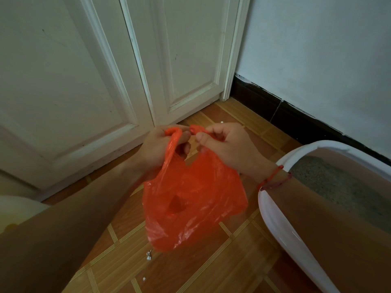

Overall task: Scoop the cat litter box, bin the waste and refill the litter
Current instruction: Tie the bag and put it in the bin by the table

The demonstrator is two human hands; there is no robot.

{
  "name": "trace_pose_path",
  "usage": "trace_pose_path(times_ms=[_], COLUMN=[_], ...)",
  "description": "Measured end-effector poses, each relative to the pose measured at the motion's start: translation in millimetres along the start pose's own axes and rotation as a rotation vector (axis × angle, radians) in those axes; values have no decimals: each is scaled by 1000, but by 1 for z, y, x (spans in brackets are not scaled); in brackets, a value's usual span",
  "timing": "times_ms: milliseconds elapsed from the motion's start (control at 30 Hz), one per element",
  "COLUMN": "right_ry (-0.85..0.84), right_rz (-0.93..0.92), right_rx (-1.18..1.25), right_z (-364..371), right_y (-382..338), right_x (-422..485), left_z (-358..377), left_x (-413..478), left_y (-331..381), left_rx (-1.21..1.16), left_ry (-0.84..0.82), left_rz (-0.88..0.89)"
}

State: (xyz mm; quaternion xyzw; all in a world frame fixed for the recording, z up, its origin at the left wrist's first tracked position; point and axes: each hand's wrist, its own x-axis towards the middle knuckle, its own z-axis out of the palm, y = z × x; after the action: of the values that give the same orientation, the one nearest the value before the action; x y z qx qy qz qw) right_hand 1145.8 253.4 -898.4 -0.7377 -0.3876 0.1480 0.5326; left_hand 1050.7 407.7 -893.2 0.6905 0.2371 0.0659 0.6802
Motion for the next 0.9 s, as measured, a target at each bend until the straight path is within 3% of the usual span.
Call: trace_pose_path(times_ms=[200, 367, 500, 567, 667, 800, 900], right_ry=[3, -4, -51, 38, 234, 283, 258], right_rz=[-7, 93, 52, 69, 139, 225, 299], right_rx=[-41, -147, -156, -160, -153, -102, -32], right_z=[4, 10, 10, 5, -7, -9, -11], right_y=[-15, -12, -10, -6, 3, 8, 5], right_x=[1, 1, 0, 1, 1, -2, -4], left_z=[5, 11, 16, 15, 11, 16, 15], left_x=[8, 15, 16, 15, 11, 9, 13], left_y=[-4, -9, -9, -8, -7, -9, -17], left_rx=[451, 592, 497, 308, 50, 136, 280], left_ry=[247, 269, 163, 81, -170, -448, -435], left_rz=[118, 204, 161, 84, 12, -28, -75])
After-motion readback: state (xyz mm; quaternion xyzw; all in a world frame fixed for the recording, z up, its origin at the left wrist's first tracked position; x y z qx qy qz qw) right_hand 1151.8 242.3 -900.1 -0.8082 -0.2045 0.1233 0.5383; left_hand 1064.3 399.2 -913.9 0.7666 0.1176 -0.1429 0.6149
